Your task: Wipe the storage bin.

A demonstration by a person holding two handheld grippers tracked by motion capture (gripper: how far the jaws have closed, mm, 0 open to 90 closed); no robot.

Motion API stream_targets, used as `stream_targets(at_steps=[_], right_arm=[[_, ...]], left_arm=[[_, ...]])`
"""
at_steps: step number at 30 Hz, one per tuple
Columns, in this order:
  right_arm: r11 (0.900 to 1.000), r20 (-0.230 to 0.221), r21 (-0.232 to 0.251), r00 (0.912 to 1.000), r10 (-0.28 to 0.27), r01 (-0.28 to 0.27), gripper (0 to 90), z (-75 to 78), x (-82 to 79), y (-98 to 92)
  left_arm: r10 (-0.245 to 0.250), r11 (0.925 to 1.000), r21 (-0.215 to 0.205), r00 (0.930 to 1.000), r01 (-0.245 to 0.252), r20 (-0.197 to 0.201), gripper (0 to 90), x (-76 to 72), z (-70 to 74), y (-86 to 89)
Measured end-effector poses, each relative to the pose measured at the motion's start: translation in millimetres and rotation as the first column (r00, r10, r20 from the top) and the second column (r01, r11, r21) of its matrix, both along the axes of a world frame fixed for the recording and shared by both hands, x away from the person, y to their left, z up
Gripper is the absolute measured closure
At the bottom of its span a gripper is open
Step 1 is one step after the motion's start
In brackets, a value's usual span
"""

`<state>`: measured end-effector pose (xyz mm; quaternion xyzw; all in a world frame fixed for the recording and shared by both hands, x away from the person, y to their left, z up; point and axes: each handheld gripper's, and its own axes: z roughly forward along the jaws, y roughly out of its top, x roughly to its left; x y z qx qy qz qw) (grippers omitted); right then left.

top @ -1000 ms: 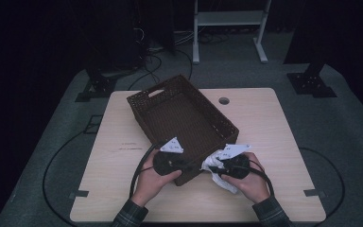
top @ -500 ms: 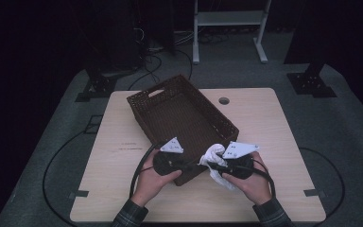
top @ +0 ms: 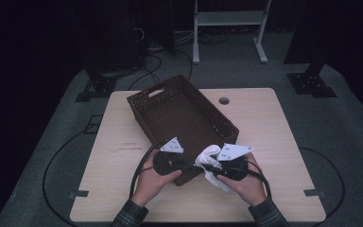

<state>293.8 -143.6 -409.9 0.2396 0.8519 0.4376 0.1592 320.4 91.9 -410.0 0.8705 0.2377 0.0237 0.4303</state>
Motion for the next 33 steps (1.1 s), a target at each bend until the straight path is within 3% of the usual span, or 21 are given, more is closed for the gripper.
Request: stream_targets(at_steps=[12, 17, 28, 30, 33], right_arm=[[0.995, -0.064, -0.100, 0.9977, 0.024, -0.030, 67.8, -26.2, 6.2, 11.3], [0.994, -0.080, -0.101, 0.9964, 0.029, -0.037, 67.9, -29.7, 7.7, 10.9], [0.978, -0.139, -0.203, 0.9899, 0.024, -0.053, 67.8, -59.3, 10.3, 23.8], [0.976, -0.146, -0.213, 0.9890, 0.024, -0.055, 67.7, -63.2, 10.0, 25.8], [0.976, -0.148, -0.210, 0.9885, 0.027, -0.058, 67.8, -63.9, 10.2, 26.2]], left_arm=[[0.000, 1.0000, -0.007, 1.0000, 0.000, -0.002, 76.0, 0.4, 0.4, 0.8], [-0.001, 0.9998, -0.020, 1.0000, 0.001, 0.002, 73.0, 0.2, 4.7, 2.9], [0.015, 0.9995, -0.028, 0.9997, -0.014, 0.018, 76.8, -1.4, 14.2, 11.0], [0.021, 0.9981, -0.059, 0.9996, -0.021, 0.016, 75.8, -1.7, 16.9, 13.5], [0.022, 0.9987, -0.047, 0.9996, -0.021, 0.017, 78.9, -1.7, 18.2, 14.5]])
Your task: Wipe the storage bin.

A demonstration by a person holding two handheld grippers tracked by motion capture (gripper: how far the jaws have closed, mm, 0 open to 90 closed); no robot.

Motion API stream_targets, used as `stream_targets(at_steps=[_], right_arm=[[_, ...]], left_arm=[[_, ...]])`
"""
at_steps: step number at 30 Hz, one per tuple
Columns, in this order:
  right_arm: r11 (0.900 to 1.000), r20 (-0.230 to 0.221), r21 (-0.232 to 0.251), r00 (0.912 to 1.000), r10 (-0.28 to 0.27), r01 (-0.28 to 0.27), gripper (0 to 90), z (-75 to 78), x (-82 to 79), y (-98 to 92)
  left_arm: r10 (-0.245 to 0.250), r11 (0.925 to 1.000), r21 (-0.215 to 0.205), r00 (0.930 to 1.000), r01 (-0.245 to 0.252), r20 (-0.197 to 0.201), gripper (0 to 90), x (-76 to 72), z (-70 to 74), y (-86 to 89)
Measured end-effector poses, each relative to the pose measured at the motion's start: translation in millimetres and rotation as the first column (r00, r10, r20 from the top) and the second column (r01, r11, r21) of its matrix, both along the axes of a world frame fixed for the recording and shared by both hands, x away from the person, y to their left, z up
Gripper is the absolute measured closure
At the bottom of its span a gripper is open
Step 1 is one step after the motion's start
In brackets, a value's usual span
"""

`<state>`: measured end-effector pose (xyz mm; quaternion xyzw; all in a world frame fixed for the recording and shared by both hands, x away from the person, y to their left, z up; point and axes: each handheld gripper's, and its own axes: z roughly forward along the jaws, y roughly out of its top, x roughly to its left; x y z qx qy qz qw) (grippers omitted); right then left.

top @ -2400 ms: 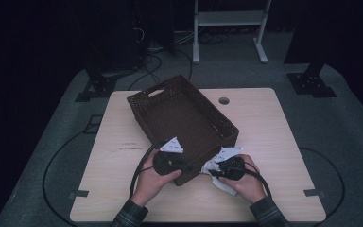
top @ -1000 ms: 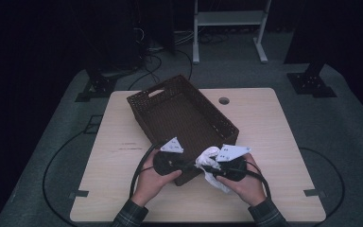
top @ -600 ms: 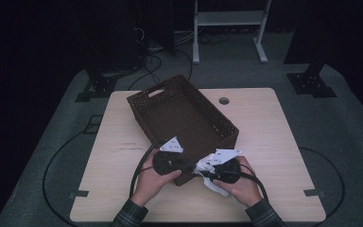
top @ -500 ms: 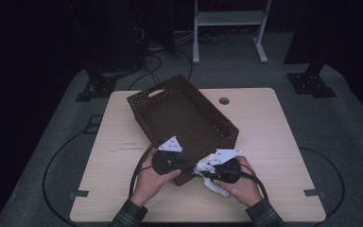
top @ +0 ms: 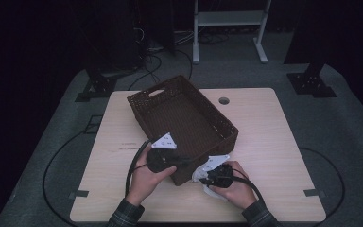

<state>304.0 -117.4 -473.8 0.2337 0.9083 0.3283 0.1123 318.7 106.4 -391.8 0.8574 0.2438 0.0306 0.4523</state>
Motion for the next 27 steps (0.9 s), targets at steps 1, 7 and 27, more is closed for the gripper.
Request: stream_targets(at_steps=[1, 7, 27], right_arm=[[1.000, -0.002, 0.001, 1.0000, -0.001, 0.001, 67.7, 0.0, 0.0, 0.0], [1.000, -0.007, 0.020, 1.0000, 0.005, -0.005, 67.7, 3.0, -1.7, 1.4], [0.987, 0.078, 0.134, 0.9937, 0.081, -0.091, 67.7, 36.0, -22.0, 13.8]], left_arm=[[0.001, 1.0000, -0.004, 1.0000, -0.001, -0.003, 79.3, 0.0, -0.9, -0.6], [-0.004, 1.0000, -0.009, 1.0000, 0.004, -0.008, 79.9, 0.9, -1.8, 0.1], [-0.003, 1.0000, -0.007, 1.0000, 0.003, -0.005, 80.2, -0.1, -2.8, -2.3]])
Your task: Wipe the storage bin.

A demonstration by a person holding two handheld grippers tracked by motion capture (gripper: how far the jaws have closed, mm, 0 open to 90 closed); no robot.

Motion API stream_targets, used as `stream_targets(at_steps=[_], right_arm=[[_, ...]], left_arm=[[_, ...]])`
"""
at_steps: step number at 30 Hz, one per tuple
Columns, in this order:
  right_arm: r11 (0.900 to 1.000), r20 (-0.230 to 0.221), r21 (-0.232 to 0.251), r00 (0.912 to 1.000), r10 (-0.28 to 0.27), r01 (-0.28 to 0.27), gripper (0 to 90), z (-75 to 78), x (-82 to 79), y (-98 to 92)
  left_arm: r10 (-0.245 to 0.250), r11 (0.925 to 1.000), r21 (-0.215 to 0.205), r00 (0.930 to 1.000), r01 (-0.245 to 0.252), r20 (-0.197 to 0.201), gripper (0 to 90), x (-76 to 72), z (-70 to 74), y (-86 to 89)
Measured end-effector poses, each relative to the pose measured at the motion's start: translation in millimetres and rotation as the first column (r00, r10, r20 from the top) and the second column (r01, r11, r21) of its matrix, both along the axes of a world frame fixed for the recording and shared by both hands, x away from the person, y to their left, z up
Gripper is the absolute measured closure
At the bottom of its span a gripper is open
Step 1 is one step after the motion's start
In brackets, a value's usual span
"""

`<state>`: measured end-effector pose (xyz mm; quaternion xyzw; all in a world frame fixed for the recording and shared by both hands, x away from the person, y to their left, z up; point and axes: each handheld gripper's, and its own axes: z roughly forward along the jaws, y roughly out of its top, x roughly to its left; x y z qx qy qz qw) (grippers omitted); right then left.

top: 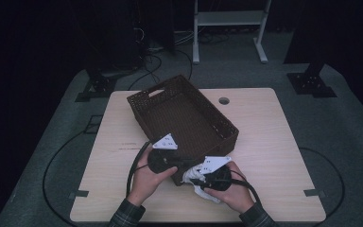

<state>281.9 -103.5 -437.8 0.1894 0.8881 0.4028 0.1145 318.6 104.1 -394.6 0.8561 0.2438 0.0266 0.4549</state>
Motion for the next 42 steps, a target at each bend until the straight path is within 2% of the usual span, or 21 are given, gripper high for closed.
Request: stream_targets(at_steps=[6, 8, 11, 13, 24, 28, 42], right_arm=[[0.999, 0.041, 0.030, 0.9987, 0.031, -0.032, 67.7, 10.6, -8.0, 4.8], [0.998, 0.041, 0.039, 0.9983, 0.043, -0.044, 67.7, 13.0, -10.2, 6.3], [0.993, 0.035, 0.084, 0.9966, 0.075, -0.077, 67.7, 16.7, -13.5, 7.4], [0.994, 0.054, 0.073, 0.9959, 0.073, -0.077, 67.8, 17.2, -14.3, 9.2], [0.998, 0.007, 0.019, 0.9980, 0.063, -0.063, 67.8, -1.5, -4.2, 13.7], [0.998, -0.007, 0.022, 0.9980, 0.063, -0.063, 67.7, -5.1, -1.4, 13.9], [0.996, -0.048, -0.067, 0.9976, 0.050, -0.053, 67.8, -32.5, 5.4, 19.6]], left_arm=[[-0.002, 1.0000, 0.000, 1.0000, 0.002, 0.001, 80.1, 0.3, -0.1, 0.1], [-0.003, 1.0000, -0.001, 1.0000, 0.003, 0.000, 80.1, 0.4, -0.3, 0.2], [-0.003, 1.0000, -0.002, 1.0000, 0.003, 0.000, 80.1, 0.6, -0.4, 0.3], [-0.003, 1.0000, 0.000, 1.0000, 0.003, 0.000, 80.1, 0.6, -0.4, 0.3], [0.001, 1.0000, -0.002, 1.0000, -0.001, -0.004, 80.0, 0.1, -0.7, -0.4], [0.000, 1.0000, -0.003, 1.0000, 0.000, -0.004, 80.0, 0.3, -0.9, -0.3], [0.000, 1.0000, -0.001, 1.0000, 0.000, -0.006, 80.0, 0.4, -1.0, -0.3]])
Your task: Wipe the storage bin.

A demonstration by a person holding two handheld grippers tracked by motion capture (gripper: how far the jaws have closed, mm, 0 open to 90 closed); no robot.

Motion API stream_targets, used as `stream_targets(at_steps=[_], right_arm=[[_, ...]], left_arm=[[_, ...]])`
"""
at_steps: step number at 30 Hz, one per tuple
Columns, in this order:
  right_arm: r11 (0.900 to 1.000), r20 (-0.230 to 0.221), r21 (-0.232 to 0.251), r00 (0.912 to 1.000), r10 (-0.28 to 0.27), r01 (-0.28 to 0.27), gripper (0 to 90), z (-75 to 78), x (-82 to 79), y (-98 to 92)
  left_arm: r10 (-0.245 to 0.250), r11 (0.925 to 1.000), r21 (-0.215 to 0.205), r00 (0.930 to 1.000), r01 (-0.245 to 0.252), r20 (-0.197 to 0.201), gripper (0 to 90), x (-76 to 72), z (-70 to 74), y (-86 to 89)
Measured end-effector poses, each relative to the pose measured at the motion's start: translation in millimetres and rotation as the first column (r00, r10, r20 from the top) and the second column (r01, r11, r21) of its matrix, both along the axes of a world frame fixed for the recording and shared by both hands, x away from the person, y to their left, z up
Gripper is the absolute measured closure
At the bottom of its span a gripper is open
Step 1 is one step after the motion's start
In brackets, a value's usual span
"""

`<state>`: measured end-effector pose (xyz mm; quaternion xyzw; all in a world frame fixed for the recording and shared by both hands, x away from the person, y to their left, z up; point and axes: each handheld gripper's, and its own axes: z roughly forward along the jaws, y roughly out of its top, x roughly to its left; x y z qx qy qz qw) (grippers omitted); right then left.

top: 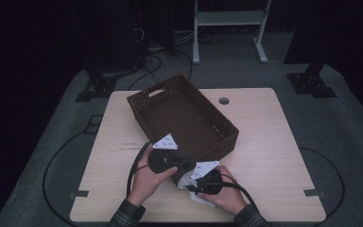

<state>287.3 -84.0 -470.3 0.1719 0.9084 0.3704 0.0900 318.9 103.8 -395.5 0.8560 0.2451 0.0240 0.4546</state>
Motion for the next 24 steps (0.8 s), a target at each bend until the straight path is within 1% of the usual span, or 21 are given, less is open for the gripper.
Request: stream_targets(at_steps=[2, 4, 9, 10, 12, 14, 16, 18, 22, 24], right_arm=[[1.000, -0.017, -0.011, 0.9998, -0.007, 0.006, 67.7, -4.7, 0.4, 1.0], [1.000, -0.020, -0.013, 0.9998, -0.003, 0.003, 67.8, -8.1, 1.6, 0.1], [1.000, -0.036, -0.011, 0.9993, -0.008, 0.008, 67.6, -7.6, 1.3, -1.3], [1.000, -0.032, -0.011, 0.9995, -0.004, 0.004, 67.6, -7.1, 1.2, -1.9], [1.000, -0.045, -0.003, 0.9990, -0.010, 0.010, 67.6, -4.2, 0.3, -5.1], [1.000, -0.039, 0.003, 0.9992, -0.009, 0.009, 67.6, -0.7, -0.5, -10.8], [0.999, -0.047, 0.015, 0.9985, -0.029, 0.030, 67.6, 3.1, -2.6, -17.2], [0.999, -0.037, 0.021, 0.9988, -0.033, 0.034, 67.5, 6.0, -3.9, -24.0], [0.998, -0.028, 0.024, 0.9975, -0.064, 0.065, 67.5, 10.4, -6.0, -37.8], [0.996, -0.026, 0.026, 0.9965, -0.080, 0.081, 67.5, 11.6, -7.1, -46.0]], left_arm=[[0.001, 1.0000, -0.002, 1.0000, -0.001, -0.001, 79.9, -0.1, -0.1, -0.2], [0.000, 1.0000, -0.001, 1.0000, 0.000, 0.001, 79.9, -0.1, -0.1, -0.1], [0.000, 1.0000, -0.002, 1.0000, 0.000, 0.004, 79.5, 0.0, 0.0, 0.4], [0.000, 1.0000, -0.002, 1.0000, 0.000, 0.002, 79.1, 0.2, 0.1, 0.7], [-0.002, 1.0000, 0.001, 1.0000, 0.002, 0.002, 77.1, 0.5, 0.5, 1.6], [-0.004, 1.0000, 0.001, 1.0000, 0.004, 0.002, 75.9, 0.4, 1.2, 2.3], [-0.004, 1.0000, 0.000, 1.0000, 0.004, 0.002, 73.2, -0.2, 2.3, 2.4], [-0.008, 1.0000, 0.000, 0.9999, 0.008, 0.011, 69.6, -0.7, 3.9, 3.1], [-0.010, 0.9997, -0.021, 0.9996, 0.010, 0.026, 65.1, -1.7, 9.3, 8.1], [-0.010, 0.9996, -0.025, 0.9992, 0.011, 0.039, 63.5, -2.8, 13.0, 12.6]])
